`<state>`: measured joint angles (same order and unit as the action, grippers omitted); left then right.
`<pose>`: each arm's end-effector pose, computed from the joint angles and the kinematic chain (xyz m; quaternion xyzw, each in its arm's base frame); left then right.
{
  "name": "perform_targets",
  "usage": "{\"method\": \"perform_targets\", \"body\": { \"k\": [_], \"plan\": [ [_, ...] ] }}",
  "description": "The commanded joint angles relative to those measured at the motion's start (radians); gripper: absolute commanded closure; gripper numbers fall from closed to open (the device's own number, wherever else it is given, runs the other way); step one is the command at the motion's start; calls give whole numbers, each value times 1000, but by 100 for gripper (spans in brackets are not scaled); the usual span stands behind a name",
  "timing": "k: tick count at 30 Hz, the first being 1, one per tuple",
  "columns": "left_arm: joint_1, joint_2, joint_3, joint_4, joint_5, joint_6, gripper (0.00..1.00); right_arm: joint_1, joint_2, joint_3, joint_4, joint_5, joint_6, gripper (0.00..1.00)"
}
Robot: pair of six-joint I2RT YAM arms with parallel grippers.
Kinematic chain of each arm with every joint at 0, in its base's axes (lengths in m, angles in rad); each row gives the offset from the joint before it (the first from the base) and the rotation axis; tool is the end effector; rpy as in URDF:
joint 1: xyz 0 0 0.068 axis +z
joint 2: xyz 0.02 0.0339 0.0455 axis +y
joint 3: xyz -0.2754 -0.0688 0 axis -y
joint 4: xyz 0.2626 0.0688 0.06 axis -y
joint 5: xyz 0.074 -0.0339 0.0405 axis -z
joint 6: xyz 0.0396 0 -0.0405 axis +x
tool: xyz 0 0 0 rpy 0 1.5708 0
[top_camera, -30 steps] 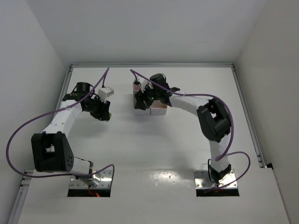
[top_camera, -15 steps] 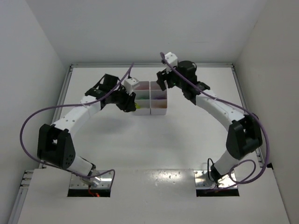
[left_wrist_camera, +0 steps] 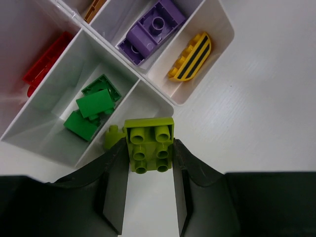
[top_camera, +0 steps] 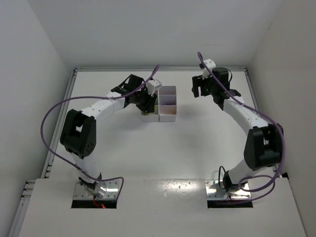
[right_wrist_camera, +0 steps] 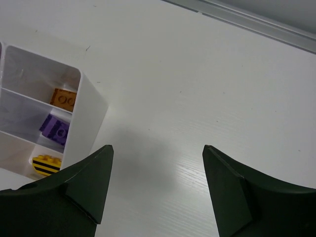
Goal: Sort the legos into containers by color
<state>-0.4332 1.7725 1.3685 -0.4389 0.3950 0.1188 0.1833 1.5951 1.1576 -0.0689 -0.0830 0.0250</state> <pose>0.3692 -0.1875 0.2527 0.3169 0.8626 -0.2357 0.3160 0.3821 0.0742 0.2769 -0.0891 0.8566 0.0883 0.5005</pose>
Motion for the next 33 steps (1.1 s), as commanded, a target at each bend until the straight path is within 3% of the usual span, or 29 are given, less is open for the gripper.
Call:
{"method": "perform_targets", "body": {
  "k": [1,7,10,11,14,20,21,31,33],
  "plan": [
    [-6,45,61,34,-21,-22,94,-25,-64,-2,14,-18,19,27],
    [-24,82,70,34,-39,-2,89,-45,-64,-2,14,-37,19,27],
    [-24,91,70,34,-50,8,79,-54,-64,7,14,-55,19,27],
    [-24,91,70,34,-61,8,70,-64,-64,7,5,-55,19,27],
    [-24,100,70,34,-74,18,55,-64,-64,7,4,-55,19,27],
    [-24,90,80,34,-84,8,41,-64,-55,7,-5,-64,19,27],
    [-24,90,80,34,-84,-2,24,-64,-55,7,-5,-64,19,27],
    [22,-155,69,72,-54,-126,19,-64,-76,13,-23,-93,19,27],
    [50,-200,38,72,-77,-168,7,-94,-76,13,-46,-103,19,27]
  ]
}}
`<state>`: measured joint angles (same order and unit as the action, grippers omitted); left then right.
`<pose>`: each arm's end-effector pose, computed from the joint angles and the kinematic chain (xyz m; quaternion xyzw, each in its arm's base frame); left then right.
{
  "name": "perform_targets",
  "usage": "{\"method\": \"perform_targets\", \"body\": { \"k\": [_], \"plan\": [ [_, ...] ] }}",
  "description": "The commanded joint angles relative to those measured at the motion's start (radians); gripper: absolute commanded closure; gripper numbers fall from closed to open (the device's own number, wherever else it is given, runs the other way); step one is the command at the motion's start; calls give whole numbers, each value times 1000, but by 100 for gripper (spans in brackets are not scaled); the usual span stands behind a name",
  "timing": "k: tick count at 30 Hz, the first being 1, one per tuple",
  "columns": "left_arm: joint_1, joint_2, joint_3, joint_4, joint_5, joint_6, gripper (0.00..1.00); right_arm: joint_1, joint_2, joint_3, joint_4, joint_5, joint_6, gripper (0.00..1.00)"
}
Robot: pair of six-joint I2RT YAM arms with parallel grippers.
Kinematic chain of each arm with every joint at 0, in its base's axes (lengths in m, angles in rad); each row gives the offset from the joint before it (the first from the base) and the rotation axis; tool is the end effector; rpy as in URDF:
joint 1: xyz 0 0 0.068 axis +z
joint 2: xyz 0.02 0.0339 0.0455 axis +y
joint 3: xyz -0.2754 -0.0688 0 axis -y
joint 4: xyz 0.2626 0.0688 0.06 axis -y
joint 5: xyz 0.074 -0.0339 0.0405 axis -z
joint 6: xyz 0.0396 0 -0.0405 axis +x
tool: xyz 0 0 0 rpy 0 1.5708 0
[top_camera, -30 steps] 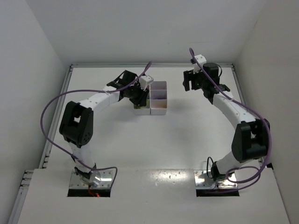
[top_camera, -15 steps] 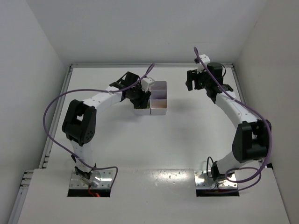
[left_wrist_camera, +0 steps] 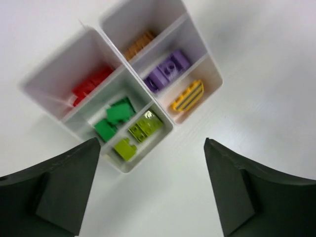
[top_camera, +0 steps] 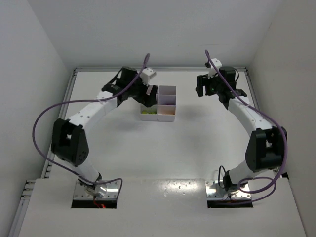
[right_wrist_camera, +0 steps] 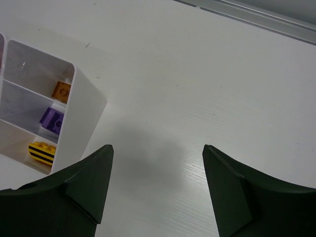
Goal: Sort the legos into containers by color
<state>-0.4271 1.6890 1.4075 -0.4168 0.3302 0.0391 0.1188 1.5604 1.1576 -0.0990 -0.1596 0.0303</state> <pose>0.3649 -0.1802 0.3000 0.2741 0.8538 -0.2265 0.3803 0.3780 0.0515 0.2867 -0.0785 0.8552 0.1062 0.5013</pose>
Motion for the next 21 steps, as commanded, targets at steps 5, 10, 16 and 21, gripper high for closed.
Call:
{"method": "perform_targets", "body": {
  "k": [5,10,16,21],
  "plan": [
    [177,-202,-129,35,-59,-140,0,-122,-71,-88,-27,-115,49,27],
    [327,-212,-261,9,-59,-150,0,-243,-91,-213,-27,-201,31,27],
    [396,-201,-364,44,-105,-136,0,-274,-100,-263,-27,-201,-4,27],
    [430,-210,-421,96,-114,-104,0,-284,-129,-272,-27,-210,-4,27]
  ]
}}
